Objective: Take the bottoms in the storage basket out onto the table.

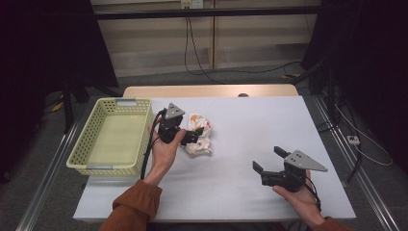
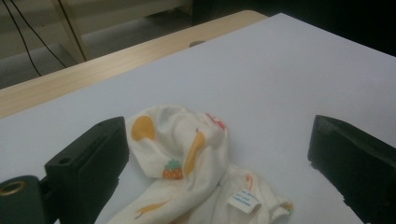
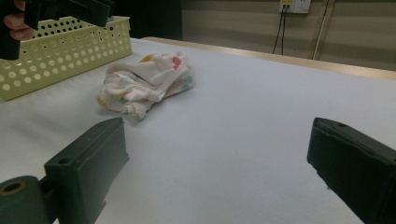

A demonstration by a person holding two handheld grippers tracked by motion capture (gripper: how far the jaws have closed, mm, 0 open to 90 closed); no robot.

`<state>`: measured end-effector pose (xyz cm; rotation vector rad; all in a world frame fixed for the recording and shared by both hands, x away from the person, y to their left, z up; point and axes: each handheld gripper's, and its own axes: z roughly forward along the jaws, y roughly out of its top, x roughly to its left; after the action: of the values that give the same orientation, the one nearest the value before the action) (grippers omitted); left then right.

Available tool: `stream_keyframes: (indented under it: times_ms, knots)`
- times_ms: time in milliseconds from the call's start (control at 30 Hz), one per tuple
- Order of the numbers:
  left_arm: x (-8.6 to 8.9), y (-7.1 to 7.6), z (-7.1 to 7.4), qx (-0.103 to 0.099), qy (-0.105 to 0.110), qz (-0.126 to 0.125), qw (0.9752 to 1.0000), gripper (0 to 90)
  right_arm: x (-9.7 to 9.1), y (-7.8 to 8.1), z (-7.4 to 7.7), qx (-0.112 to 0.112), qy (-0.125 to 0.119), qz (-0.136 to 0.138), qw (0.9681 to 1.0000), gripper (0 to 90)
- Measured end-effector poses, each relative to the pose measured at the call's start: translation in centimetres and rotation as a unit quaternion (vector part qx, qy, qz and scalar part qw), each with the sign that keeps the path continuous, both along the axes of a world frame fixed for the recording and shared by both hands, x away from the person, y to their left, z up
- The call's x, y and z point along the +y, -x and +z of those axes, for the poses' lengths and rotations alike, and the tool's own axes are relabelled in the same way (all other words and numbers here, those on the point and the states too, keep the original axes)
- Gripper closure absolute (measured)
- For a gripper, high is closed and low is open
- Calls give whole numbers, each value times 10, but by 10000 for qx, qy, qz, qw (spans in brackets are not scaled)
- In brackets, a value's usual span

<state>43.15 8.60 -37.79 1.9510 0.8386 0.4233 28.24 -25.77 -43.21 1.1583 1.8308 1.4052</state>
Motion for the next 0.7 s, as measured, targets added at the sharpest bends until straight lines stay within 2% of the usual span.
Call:
stream_keyframes:
  times_ms: [233, 400, 700]
  knots:
    - [4, 6, 5, -87, -67, -24, 9999, 52, 0, 0, 0, 12, -11, -24, 10000, 48]
    - [8, 10, 8, -125, -145, 112, 9998, 53, 0, 1, 0, -26, 40, -7, 10000, 48]
    - [17, 16, 13, -178, -160, 67, 9997, 50, 0, 2, 0, -10, 19, -25, 10000, 48]
